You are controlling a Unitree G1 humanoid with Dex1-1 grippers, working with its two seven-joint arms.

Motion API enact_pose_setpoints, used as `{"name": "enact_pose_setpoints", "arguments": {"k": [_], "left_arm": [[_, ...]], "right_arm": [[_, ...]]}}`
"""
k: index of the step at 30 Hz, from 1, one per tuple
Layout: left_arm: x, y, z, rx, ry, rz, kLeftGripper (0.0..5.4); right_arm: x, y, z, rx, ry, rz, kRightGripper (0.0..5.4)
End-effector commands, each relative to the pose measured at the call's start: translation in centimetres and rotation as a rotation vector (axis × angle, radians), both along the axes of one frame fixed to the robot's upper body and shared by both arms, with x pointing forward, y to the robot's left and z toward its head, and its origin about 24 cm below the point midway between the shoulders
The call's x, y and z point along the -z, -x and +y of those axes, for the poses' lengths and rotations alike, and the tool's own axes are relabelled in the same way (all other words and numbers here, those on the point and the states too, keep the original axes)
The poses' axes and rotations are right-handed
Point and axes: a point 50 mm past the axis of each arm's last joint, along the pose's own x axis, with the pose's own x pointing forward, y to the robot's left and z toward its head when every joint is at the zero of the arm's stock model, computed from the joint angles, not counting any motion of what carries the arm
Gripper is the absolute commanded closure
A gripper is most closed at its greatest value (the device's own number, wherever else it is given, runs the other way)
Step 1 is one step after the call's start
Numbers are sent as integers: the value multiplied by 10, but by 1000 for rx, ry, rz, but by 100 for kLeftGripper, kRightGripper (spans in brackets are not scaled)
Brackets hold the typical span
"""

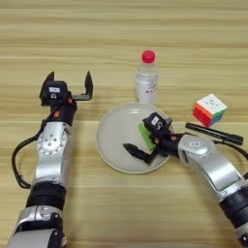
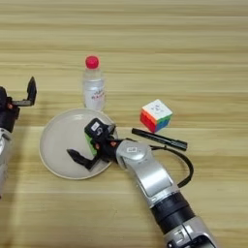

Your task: Move the objects on the table

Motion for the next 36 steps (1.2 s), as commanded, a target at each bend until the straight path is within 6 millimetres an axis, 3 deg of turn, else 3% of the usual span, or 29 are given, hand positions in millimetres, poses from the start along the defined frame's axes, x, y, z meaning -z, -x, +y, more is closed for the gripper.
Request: {"name": "enact_pose_setpoints", "arguments": {"k": [1,15,26,36], "left_arm": [[-2,0,0,-3,-8,-7,0],[-2,0,0,0,-10,-7,0],[-3,-1,0,1,-13,-6,0],[-3,-1,1,0,-16,-8,0]], "right_arm": [[4,3,-7,-8,39,18,1],[21,26,-43,-16,110,96,1],[19,46,-74,-1,111,132,1],[13,53,-86,6,113,130,1]]}}
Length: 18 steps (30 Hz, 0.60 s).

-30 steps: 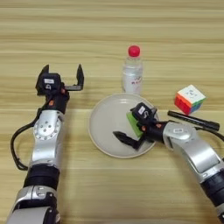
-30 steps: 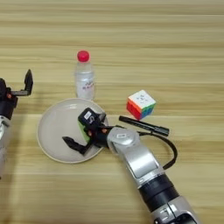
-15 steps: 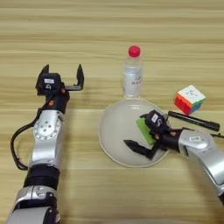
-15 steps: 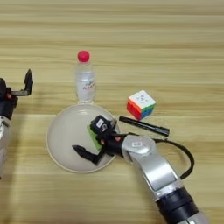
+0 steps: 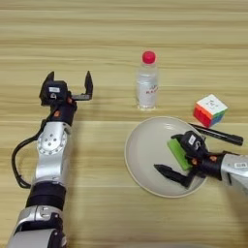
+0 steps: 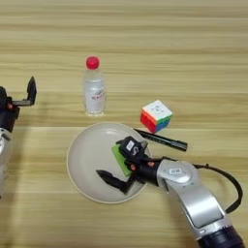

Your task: Move the objects on the table

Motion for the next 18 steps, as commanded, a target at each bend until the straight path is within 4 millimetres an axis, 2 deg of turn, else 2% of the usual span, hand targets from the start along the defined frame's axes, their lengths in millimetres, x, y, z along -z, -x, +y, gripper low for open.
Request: {"name": "enact_pose_setpoints", "arguments": {"k": [1,10,18], "left_arm": [[-3,-1,1,0,-16,-7,0],[-3,-1,2,0,-25,-8,0],[-3,-1,3,-1,-29,-7,0]], "right_arm": [[13,10,-15,35,59,84,1],[8,13,-19,31,62,70,1],[-18,2,-19,45,-4,-40,1]]}}
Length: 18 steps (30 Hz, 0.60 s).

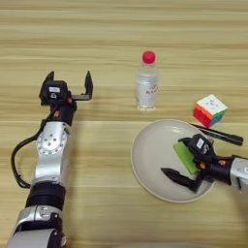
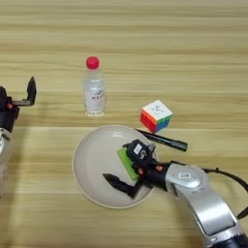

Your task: Move the objects on the table

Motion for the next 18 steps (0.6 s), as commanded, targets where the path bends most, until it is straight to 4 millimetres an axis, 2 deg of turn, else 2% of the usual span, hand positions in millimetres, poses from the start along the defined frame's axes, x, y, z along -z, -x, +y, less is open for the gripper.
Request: {"name": "enact_pose_setpoints", "arguments": {"k": [1,12,18], "left_arm": [[-3,-1,2,-1,-21,-7,0],[-7,2,3,7,-43,-21,0],[-10,7,2,25,-74,-32,0]], "right_arm": [[-16,-7,-5,26,-22,-59,1],[-62,-23,-8,106,-168,-243,1],[-80,-35,-19,215,-224,-325,1]]}}
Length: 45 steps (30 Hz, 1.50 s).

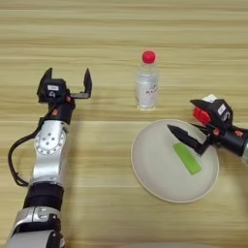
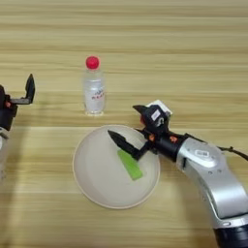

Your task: Move the objects on the table

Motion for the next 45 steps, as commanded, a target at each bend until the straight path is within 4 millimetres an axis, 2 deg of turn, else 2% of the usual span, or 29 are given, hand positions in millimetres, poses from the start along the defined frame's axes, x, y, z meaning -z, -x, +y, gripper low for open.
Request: {"name": "enact_pose_setpoints", "arguments": {"k": [1,9,13,19,33,45], "left_arm": [[0,5,0,18,-41,11,0],[-2,8,-5,48,-57,14,0],[-1,9,-8,77,-64,19,0],[1,12,-16,132,-74,27,0],[3,11,-18,149,-85,34,0],[5,10,-21,159,-86,36,0]], "right_arm": [[-14,-10,-10,90,-33,-56,1],[12,-28,-27,297,27,-58,1],[21,-33,-28,331,41,-60,1],[27,-38,-31,364,29,-61,1],[31,-46,-47,421,44,-75,1],[39,-52,-68,371,-88,98,1]]}}
